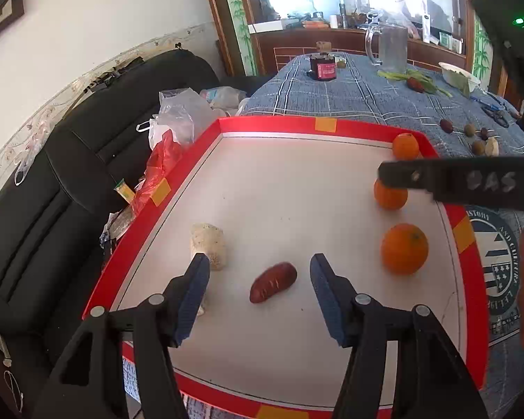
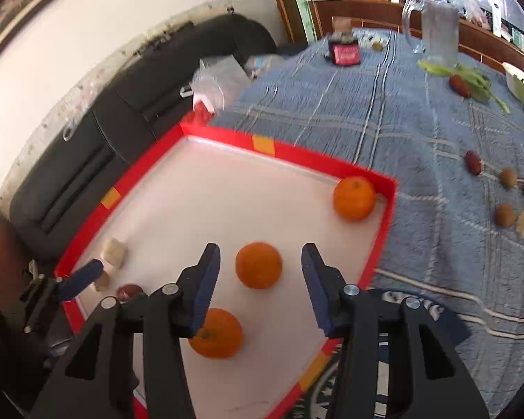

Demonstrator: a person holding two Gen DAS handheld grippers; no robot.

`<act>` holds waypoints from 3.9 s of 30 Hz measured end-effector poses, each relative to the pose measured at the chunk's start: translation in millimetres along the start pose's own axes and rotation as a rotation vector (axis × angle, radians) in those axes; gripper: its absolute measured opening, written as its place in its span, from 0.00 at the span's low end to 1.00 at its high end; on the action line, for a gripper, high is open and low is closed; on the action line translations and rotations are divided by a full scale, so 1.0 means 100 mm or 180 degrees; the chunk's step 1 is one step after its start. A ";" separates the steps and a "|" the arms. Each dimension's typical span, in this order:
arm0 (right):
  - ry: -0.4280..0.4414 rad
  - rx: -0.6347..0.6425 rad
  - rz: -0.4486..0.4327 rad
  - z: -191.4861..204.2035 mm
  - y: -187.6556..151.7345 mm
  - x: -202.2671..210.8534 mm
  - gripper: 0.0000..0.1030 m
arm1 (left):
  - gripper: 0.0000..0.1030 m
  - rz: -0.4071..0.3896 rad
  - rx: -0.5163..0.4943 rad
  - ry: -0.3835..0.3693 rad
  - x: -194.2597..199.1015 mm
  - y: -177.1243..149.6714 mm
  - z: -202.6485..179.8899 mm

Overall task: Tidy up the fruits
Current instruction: 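Carry the orange and red date into the tray and open both tools, then move both open tools back over the remaining fruits, then grasp a cream cube with the right tool while the left tool grasps a brown round fruit, then carry the cream cube and brown fruit over the red-rimmed tray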

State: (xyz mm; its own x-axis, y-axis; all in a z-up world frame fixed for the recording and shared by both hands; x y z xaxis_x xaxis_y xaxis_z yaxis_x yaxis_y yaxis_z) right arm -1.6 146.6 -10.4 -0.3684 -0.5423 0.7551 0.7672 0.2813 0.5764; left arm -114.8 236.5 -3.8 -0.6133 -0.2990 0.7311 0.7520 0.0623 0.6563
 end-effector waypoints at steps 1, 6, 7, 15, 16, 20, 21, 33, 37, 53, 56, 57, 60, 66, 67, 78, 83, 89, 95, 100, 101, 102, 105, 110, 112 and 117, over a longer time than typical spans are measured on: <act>0.0008 -0.0013 -0.0053 -0.04 0.01 0.06 0.50 | 0.61 -0.0004 0.0000 0.0008 0.01 0.00 -0.01; -0.0036 -0.0169 -0.0218 -0.36 0.06 0.33 0.51 | 0.70 -0.0028 -0.0019 0.0043 0.07 0.04 -0.10; -0.0055 -0.0199 -0.0241 -0.43 0.07 0.37 0.51 | 0.72 -0.0024 -0.0025 0.0047 0.07 0.05 -0.12; -0.0211 -0.0585 -0.0446 -1.24 0.06 0.74 0.51 | 0.76 -0.0054 -0.0160 0.0009 0.18 0.13 -0.43; -0.0229 -0.0642 -0.0476 -1.36 0.05 0.79 0.51 | 0.76 -0.0056 -0.0185 0.0006 0.19 0.15 -0.47; -0.0214 -0.0985 -0.0568 -1.85 0.02 0.94 0.51 | 0.77 -0.0087 -0.0304 0.0018 0.24 0.24 -0.67; -0.0223 -0.1089 -0.0574 -1.97 0.00 0.96 0.51 | 0.78 -0.0093 -0.0329 0.0017 0.24 0.27 -0.73; -0.0058 -0.1818 -0.0479 -2.60 -0.12 0.95 0.51 | 0.78 -0.0050 -0.0702 -0.0255 0.12 0.45 -1.67; 0.0147 -0.1830 -0.0358 -2.55 -0.11 0.81 0.51 | 0.78 -0.0051 -0.0768 -0.0345 0.10 0.49 -1.85; -0.0293 -0.1685 -0.0422 -2.61 0.01 0.52 0.22 | 0.78 0.0071 -0.0650 -0.0503 -0.12 0.68 -1.91; -0.0232 -0.1830 -0.0506 -2.69 0.02 0.65 0.22 | 0.78 0.0027 -0.0694 -0.0548 -0.13 0.79 -2.00; -0.0153 -0.1891 -0.0556 -2.72 0.01 0.71 0.22 | 0.78 0.0010 -0.0711 -0.0562 -0.13 0.83 -2.04; -0.0049 -0.2078 -0.0709 -2.83 0.01 0.88 0.21 | 0.78 -0.0025 -0.0772 -0.0677 -0.18 0.94 -2.24; -0.0052 -0.2299 -0.0872 -3.00 -0.02 1.06 0.21 | 0.77 0.0022 -0.0846 -0.0852 -0.36 1.06 -2.60; -0.0057 -0.2310 -0.0875 -3.00 -0.02 1.06 0.21 | 0.75 0.0015 -0.0841 -0.0854 -0.38 1.07 -2.63; -0.0015 -0.2347 -0.0817 -3.01 -0.02 0.99 0.22 | 0.41 0.0177 -0.0831 -0.1009 -0.62 1.11 -2.89; 0.0007 -0.2333 -0.0748 -2.99 -0.02 0.94 0.22 | 0.25 0.0206 -0.0783 -0.1113 -0.66 1.09 -2.95; 0.0020 -0.2319 -0.0826 -2.96 0.00 1.00 0.22 | 0.25 0.0039 -0.0688 -0.1088 -0.48 1.13 -2.85; 0.0005 -0.2235 -0.1080 -2.91 0.04 1.18 0.22 | 0.25 -0.0297 -0.0553 -0.1048 0.01 1.14 -2.52; -0.0058 -0.2101 -0.1074 -2.79 0.07 1.18 0.21 | 0.25 -0.0421 -0.0371 -0.1081 0.26 1.03 -2.24; -0.0069 -0.2081 -0.1057 -2.77 0.07 1.17 0.21 | 0.25 -0.0431 -0.0340 -0.1076 0.29 0.97 -2.19; -0.0082 -0.2055 -0.1046 -2.75 0.07 1.17 0.21 | 0.25 -0.0431 -0.0320 -0.1077 0.31 0.93 -2.15; -0.0127 -0.1925 -0.1036 -2.63 0.08 1.17 0.21 | 0.25 -0.0394 -0.0238 -0.1108 0.35 0.78 -2.03; -0.0301 -0.1577 -0.1058 -2.38 0.10 1.14 0.21 | 0.25 -0.0305 -0.0140 -0.1132 0.38 0.53 -1.77; -0.0365 -0.1416 -0.1043 -2.26 0.09 1.10 0.21 | 0.25 -0.0304 -0.0079 -0.1112 0.41 0.44 -1.59; -0.0196 -0.1389 -0.0906 -1.97 0.01 0.94 0.22 | 0.24 -0.0354 0.0207 -0.0875 0.42 0.33 -0.92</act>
State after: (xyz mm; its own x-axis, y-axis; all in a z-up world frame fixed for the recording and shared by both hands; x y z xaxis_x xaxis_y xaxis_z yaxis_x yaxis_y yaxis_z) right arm 68.3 -60.2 0.2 -0.6144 -0.4981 0.6119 0.7747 -0.2335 0.5877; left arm -93.9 138.8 31.1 -0.7402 -0.0390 0.6713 0.6648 0.1071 0.7393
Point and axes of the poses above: each gripper's, at about its wrist camera, not at the fingertips, and x roughly against the way its jaws point, z to its left, y to its top, the point moved 6 cm from there along -x, roughly the way its jaws point
